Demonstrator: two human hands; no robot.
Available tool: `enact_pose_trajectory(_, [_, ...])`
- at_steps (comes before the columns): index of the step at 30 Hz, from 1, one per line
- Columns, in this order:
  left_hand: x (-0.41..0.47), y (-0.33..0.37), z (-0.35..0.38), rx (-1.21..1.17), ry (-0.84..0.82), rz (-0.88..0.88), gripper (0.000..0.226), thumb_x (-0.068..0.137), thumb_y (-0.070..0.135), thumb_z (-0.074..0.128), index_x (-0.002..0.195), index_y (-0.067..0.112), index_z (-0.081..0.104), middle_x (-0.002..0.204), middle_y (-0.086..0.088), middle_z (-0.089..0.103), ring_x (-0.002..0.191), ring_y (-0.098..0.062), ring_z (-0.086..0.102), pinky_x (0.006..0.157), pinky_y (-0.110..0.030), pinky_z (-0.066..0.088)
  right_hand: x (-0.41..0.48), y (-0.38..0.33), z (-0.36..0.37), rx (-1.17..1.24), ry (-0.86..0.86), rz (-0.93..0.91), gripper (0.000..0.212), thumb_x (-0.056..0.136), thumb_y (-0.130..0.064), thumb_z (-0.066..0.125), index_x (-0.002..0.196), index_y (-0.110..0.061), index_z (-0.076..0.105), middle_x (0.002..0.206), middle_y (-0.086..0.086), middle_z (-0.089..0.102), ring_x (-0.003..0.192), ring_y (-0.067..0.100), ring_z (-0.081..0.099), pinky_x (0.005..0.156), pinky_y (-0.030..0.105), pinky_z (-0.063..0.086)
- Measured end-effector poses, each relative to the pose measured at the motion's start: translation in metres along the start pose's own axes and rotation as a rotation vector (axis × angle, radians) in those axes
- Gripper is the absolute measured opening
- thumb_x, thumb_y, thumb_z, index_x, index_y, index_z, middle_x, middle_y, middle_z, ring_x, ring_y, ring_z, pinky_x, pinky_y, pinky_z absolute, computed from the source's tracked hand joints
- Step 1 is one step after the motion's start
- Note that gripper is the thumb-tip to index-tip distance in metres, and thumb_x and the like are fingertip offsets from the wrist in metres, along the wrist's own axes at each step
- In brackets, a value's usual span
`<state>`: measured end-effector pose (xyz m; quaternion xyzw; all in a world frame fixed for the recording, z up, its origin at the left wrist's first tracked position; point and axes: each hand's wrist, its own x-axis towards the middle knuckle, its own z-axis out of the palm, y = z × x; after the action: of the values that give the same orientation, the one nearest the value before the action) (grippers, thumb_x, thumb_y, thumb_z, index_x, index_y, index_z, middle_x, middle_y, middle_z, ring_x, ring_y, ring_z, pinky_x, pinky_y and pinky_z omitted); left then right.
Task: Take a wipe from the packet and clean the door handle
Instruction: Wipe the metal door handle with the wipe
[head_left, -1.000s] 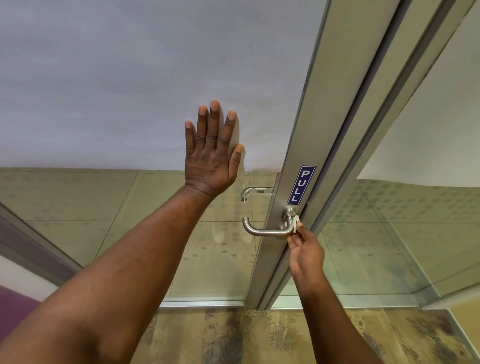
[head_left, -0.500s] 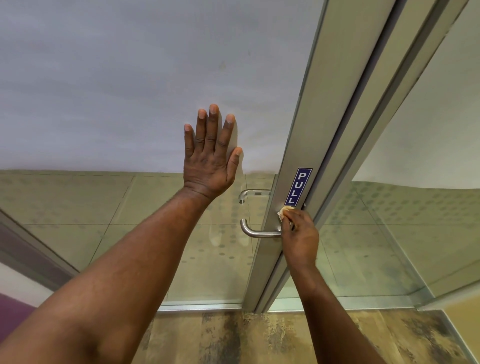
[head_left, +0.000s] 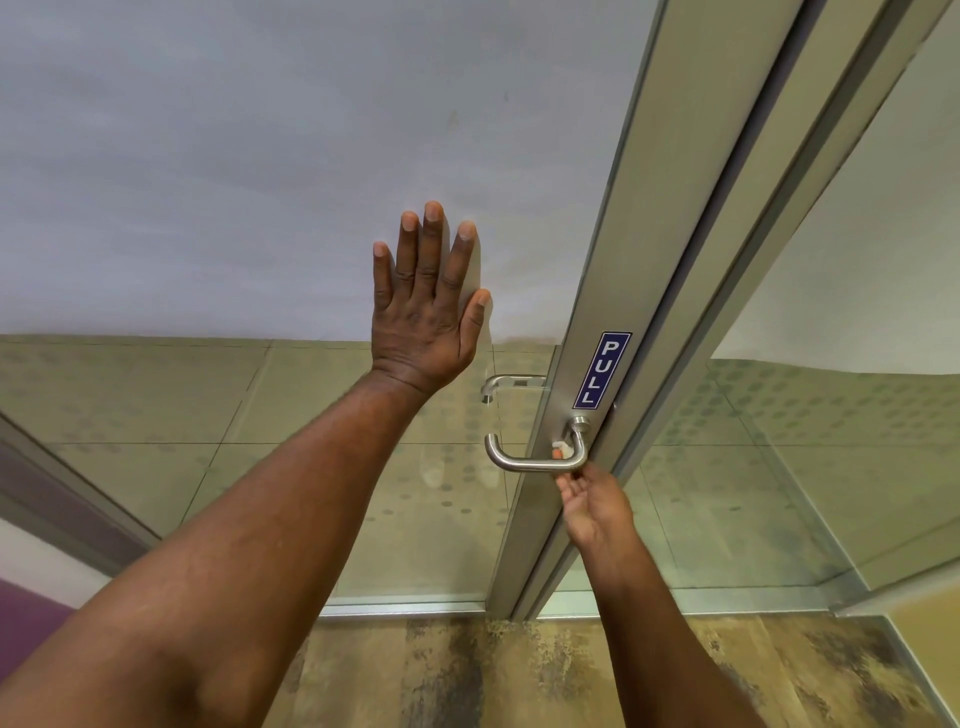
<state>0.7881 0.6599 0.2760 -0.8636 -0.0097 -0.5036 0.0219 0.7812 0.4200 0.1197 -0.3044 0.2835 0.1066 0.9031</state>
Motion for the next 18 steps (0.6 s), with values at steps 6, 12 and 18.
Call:
enact_pose_trajectory(6, [0.0,0.0,-0.001,-0.01,-0.028,0.007,0.081,0.106,0.045,0.034,0.158,0.026,-0.026,0.16,0.001,-0.044,0.151,-0.019,-0.036,0.123,-0.043,-0.021,0.001,0.014,0.005,0.235,-0.074,0.211,0.019,0.099,-0.001,0.052,0.11,0.001,0.067,0.097,0.019,0.079,0.084,0.024,0.08,0.091,0.04,0.06])
enact_pose_trajectory(12, [0.001,0.0,-0.002,-0.04,-0.02,-0.003,0.08,0.106,0.045,0.033,0.158,0.026,-0.024,0.161,0.001,-0.043,0.152,-0.02,-0.034,0.124,-0.043,-0.02,-0.003,0.022,0.007,0.247,-0.128,0.248,0.023,0.086,-0.007,0.06,0.106,-0.005,0.072,0.1,0.014,0.08,0.085,0.023,0.08,0.099,0.041,0.051])
enact_pose_trajectory(18, [0.0,-0.001,-0.002,-0.033,-0.014,0.005,0.079,0.106,0.045,0.032,0.158,0.025,-0.024,0.161,0.0,-0.043,0.152,-0.02,-0.034,0.124,-0.044,-0.019,-0.004,0.013,-0.011,0.072,-0.104,0.084,0.015,0.098,-0.006,0.054,0.107,-0.006,0.066,0.112,0.015,0.076,0.106,0.027,0.072,0.103,0.047,0.048])
